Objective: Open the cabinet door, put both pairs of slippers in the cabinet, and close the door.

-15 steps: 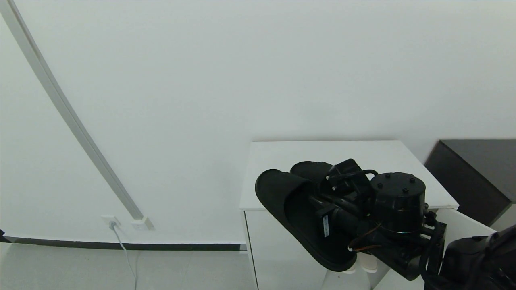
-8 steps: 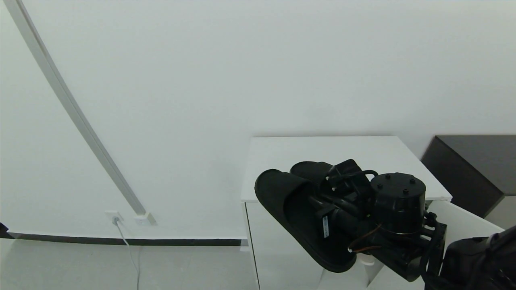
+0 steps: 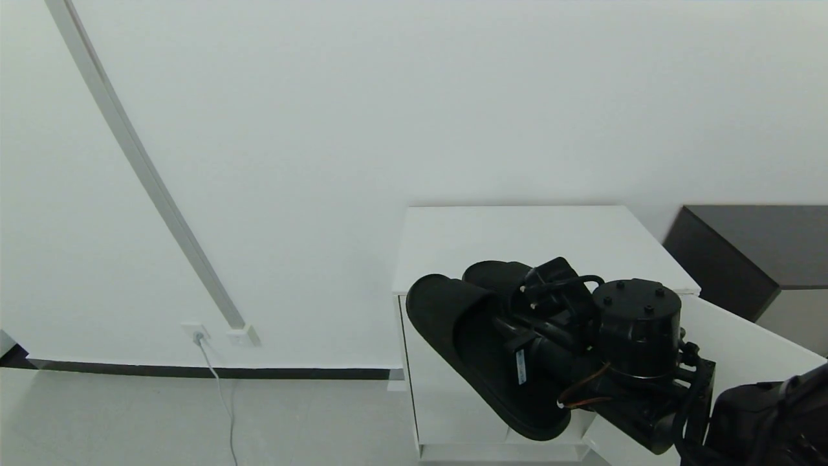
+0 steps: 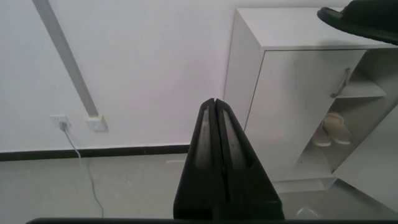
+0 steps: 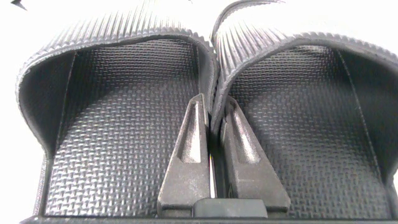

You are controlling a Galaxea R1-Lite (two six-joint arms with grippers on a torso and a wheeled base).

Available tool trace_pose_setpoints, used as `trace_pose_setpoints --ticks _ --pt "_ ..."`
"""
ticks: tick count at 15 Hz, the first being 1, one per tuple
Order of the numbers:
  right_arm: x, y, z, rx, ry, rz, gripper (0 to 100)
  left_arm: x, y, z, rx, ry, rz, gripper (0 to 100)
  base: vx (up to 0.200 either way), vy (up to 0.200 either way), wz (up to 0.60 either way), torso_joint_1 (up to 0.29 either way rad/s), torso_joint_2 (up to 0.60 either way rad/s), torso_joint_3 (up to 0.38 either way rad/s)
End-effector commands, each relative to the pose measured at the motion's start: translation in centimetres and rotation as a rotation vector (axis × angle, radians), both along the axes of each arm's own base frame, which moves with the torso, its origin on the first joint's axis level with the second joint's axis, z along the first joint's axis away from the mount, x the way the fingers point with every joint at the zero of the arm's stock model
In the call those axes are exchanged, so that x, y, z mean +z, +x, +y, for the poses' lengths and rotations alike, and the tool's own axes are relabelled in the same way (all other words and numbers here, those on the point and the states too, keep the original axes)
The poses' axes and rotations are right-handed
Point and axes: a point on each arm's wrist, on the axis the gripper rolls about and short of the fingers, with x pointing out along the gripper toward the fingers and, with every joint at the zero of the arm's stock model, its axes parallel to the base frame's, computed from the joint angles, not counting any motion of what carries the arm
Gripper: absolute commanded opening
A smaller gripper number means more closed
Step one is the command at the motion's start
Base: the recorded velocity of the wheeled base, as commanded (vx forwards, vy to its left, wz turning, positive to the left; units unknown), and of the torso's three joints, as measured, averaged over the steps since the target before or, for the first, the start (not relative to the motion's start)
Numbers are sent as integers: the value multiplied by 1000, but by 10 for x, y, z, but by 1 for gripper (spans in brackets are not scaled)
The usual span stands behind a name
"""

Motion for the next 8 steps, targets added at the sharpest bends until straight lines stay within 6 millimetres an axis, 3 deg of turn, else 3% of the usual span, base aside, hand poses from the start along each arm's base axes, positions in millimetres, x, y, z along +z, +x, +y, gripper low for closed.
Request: trace_pose_setpoints --ticks 1,5,8 --pt "-1 0 1 1 -2 1 0 0 0 0 0 0 2 0 0 0 0 0 0 0" --pt "-2 0 1 1 -5 3 0 0 0 0 0 -2 0 0 0 0 0 0 0 0" --pt "-1 0 1 1 -2 1 0 0 0 0 0 0 2 0 0 -200 0 2 -1 1"
